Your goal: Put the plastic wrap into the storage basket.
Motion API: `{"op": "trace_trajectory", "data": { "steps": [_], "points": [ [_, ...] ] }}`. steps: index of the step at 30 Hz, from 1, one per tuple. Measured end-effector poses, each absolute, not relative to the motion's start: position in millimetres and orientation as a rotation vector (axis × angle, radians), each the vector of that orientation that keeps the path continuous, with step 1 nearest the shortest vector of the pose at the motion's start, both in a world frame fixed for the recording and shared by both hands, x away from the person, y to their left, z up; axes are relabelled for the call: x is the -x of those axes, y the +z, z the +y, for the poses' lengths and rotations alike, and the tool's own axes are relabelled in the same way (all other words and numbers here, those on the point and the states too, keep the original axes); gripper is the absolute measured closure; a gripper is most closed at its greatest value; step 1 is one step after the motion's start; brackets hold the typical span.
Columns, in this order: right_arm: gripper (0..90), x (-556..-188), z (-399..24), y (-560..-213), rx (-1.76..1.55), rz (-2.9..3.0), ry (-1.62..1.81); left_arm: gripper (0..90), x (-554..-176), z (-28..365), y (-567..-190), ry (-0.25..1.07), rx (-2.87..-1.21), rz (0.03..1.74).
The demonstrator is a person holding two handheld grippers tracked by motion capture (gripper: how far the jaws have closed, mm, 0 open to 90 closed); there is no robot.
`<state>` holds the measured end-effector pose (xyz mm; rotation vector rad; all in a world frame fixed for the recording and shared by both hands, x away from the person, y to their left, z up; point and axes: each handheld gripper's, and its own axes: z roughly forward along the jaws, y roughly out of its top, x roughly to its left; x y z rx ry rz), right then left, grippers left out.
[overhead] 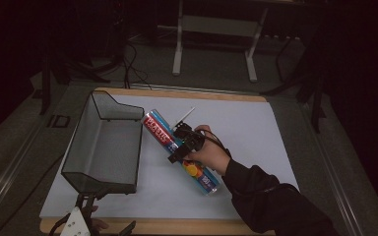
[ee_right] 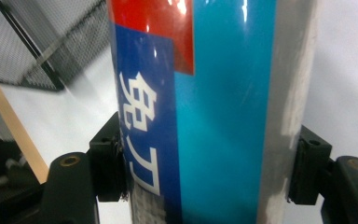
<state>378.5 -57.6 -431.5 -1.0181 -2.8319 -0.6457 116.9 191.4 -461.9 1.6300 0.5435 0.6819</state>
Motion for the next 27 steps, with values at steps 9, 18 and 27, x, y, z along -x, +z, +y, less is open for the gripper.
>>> {"op": "trace_trajectory", "data": {
  "steps": [9, 18, 27],
  "points": [
    [31.3, -381.1, -30.6, -418.6, 1.109, -2.803, -0.778, 0.6, -119.4, 189.8, -462.0, 0.683, -1.637, 0.544],
    [31.3, -383.4, -7.2, -396.3, 1.195, -2.760, -0.957, 0.6, -119.0, 190.5, -461.7, 0.677, -1.638, 0.536],
    [31.2, -391.5, 10.1, -374.3, 1.281, -2.659, -1.127, 0.6, -120.4, 189.2, -463.3, 0.671, -1.665, 0.544]
  ]
}}
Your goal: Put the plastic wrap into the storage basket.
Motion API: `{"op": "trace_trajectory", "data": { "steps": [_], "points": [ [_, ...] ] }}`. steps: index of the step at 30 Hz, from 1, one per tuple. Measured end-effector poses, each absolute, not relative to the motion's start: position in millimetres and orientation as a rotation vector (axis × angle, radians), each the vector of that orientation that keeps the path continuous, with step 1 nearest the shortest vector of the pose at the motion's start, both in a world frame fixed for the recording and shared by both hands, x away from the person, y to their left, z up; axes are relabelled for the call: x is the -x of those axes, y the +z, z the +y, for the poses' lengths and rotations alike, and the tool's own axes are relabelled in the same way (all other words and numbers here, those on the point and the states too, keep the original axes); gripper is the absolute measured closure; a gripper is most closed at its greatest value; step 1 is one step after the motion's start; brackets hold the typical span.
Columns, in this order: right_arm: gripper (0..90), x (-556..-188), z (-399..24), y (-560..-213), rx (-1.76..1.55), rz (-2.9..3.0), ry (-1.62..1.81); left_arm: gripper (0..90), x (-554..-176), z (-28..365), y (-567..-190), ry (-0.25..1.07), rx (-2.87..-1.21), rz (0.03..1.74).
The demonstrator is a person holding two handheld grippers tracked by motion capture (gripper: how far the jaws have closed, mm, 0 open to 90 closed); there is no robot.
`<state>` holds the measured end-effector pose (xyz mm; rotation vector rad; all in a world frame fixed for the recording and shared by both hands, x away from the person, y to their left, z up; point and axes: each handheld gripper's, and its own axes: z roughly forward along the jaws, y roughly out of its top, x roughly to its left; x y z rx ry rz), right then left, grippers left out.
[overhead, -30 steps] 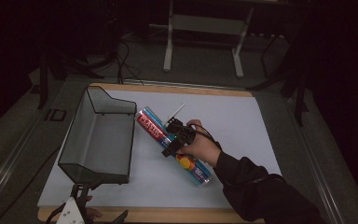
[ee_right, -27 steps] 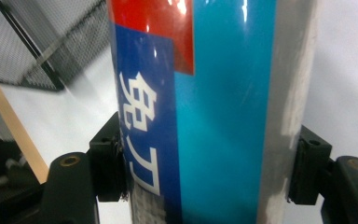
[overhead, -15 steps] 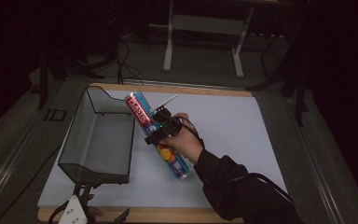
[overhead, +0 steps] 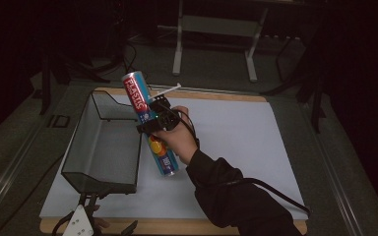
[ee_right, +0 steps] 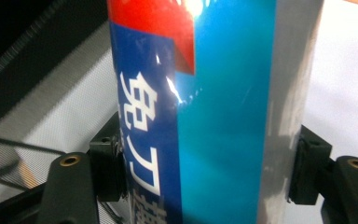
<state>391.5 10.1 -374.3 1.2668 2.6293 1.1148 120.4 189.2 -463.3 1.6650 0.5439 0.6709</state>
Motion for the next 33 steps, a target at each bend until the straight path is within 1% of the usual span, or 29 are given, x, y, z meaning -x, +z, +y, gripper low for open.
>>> {"op": "trace_trajectory", "data": {
  "steps": [10, 17, 24, 33],
  "points": [
    [31.3, -397.0, 35.6, -364.8, -1.345, 2.557, 1.225, 0.6, -120.6, 188.4, -464.1, 0.689, -1.686, 0.553],
    [31.3, -398.6, 61.2, -362.9, -1.431, 2.503, 1.317, 0.6, -120.0, 189.2, -463.9, 0.692, -1.684, 0.556],
    [31.3, -401.0, 83.2, -376.7, -1.469, 2.458, 1.321, 0.6, -119.8, 191.2, -463.9, 0.692, -1.679, 0.564],
    [31.3, -407.7, 96.1, -402.4, -1.591, 2.430, 1.378, 0.6, -118.9, 191.1, -463.9, 0.697, -1.680, 0.560]
  ]
}}
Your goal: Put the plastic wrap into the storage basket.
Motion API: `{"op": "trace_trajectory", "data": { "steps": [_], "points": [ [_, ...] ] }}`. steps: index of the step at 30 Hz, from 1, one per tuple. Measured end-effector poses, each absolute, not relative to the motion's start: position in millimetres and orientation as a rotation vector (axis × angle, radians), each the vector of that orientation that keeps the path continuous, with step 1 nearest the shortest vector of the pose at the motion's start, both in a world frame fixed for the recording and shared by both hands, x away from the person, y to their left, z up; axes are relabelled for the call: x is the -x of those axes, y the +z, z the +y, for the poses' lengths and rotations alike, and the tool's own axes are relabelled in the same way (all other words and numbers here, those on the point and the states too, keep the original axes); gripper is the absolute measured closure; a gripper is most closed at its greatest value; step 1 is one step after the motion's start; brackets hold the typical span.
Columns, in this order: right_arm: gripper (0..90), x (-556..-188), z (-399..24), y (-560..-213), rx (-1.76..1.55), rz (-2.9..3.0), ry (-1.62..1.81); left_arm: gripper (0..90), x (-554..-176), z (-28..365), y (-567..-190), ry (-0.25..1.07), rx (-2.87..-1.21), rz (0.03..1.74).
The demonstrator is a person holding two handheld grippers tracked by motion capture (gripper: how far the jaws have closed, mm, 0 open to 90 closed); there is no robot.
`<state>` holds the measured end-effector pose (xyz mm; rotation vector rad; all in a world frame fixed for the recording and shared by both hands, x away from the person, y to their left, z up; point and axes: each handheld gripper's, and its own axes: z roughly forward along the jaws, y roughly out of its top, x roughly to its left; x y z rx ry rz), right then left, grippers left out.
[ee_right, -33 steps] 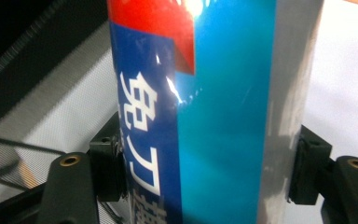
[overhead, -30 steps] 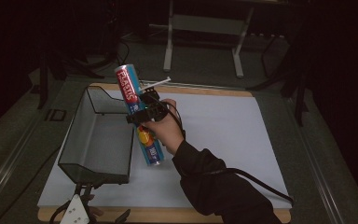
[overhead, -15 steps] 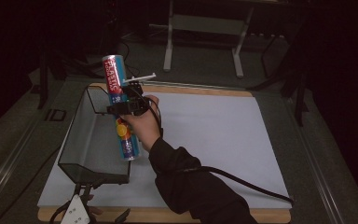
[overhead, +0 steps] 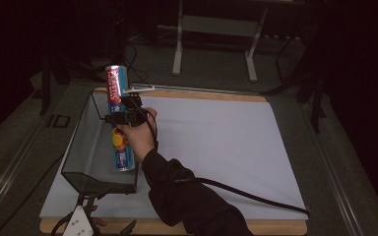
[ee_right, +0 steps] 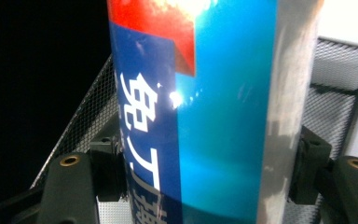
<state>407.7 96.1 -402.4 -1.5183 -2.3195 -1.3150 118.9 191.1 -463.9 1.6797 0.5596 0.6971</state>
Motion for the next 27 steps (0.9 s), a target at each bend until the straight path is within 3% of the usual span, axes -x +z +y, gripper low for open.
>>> {"op": "trace_trajectory", "data": {
  "steps": [15, 27],
  "points": [
    [31.3, -394.8, 104.7, -446.6, 1.678, -2.296, -1.192, 0.6, -118.7, 190.9, -463.7, 0.689, -1.681, 0.554],
    [31.1, -404.5, 105.5, -467.6, 1.765, -2.279, -1.131, 0.6, -119.2, 190.7, -464.0, 0.684, -1.685, 0.553]
  ]
}}
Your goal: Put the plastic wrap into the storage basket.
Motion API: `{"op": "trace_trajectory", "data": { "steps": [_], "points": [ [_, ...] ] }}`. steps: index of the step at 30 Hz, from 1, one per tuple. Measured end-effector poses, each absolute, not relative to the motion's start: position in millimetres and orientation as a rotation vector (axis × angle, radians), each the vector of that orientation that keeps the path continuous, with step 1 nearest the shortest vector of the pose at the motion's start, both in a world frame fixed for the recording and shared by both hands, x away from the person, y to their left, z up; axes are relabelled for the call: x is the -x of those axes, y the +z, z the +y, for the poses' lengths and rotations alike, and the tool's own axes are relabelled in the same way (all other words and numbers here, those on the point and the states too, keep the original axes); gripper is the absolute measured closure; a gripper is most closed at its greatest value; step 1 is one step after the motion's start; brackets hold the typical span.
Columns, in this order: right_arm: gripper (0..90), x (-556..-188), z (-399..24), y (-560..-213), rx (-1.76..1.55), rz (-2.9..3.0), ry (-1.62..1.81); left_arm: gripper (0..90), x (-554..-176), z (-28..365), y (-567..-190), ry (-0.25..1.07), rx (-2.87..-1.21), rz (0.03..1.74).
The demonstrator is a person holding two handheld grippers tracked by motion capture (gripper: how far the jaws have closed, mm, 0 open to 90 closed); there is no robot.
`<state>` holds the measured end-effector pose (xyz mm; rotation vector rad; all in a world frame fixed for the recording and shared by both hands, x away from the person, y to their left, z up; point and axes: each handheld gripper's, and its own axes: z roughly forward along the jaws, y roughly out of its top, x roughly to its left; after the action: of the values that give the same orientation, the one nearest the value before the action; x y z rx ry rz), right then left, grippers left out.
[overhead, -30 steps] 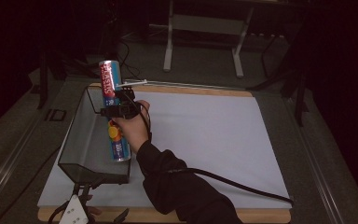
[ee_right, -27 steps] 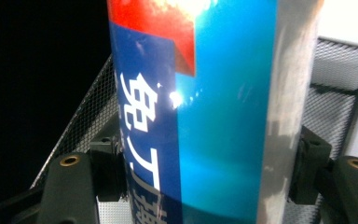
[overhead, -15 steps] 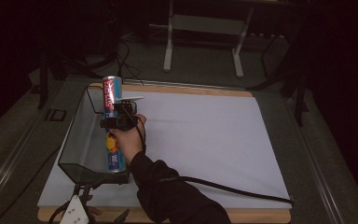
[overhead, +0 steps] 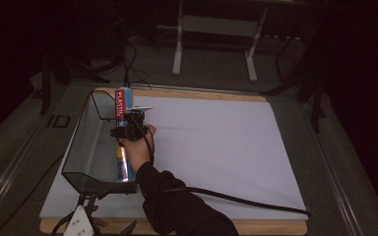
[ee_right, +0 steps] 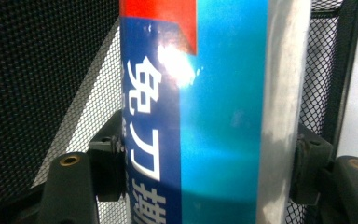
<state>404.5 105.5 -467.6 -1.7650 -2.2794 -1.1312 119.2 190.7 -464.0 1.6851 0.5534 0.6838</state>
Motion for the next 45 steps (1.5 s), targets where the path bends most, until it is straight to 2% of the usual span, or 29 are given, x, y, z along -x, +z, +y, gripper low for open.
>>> {"op": "trace_trajectory", "data": {
  "steps": [7, 16, 19, 21, 24, 36, 37, 45],
  "points": [
    [30.6, -405.6, 108.0, -478.8, 1.776, -2.269, -1.106, 0.6, -119.9, 190.9, -464.3, 0.679, -1.690, 0.552],
    [28.5, -403.8, 111.3, -476.5, 1.754, -2.364, -1.098, 0.6, -119.8, 190.3, -464.3, 0.675, -1.690, 0.548],
    [25.3, -404.0, 111.0, -474.4, 1.723, -2.409, -1.110, 0.6, -119.9, 190.3, -464.3, 0.673, -1.692, 0.548],
    [18.2, -405.1, 109.6, -471.0, 1.684, -2.415, -1.134, 0.6, -120.0, 190.1, -464.4, 0.672, -1.692, 0.548],
    [12.8, -405.0, 108.6, -463.8, 1.638, -2.451, -1.142, 0.6, -119.9, 190.0, -464.3, 0.672, -1.692, 0.547],
    [11.9, -398.1, 98.0, -440.3, 1.485, -2.719, -1.144, 0.6, -120.3, 188.4, -464.8, 0.667, -1.700, 0.543],
    [12.0, -394.3, 91.3, -430.3, 1.451, -2.759, -1.181, 0.6, -120.3, 188.2, -464.9, 0.666, -1.701, 0.542],
    [12.9, -391.2, 65.0, -415.6, 1.411, -2.778, -1.248, 0.6, -120.8, 186.7, -465.1, 0.659, -1.706, 0.540]
  ]
}}
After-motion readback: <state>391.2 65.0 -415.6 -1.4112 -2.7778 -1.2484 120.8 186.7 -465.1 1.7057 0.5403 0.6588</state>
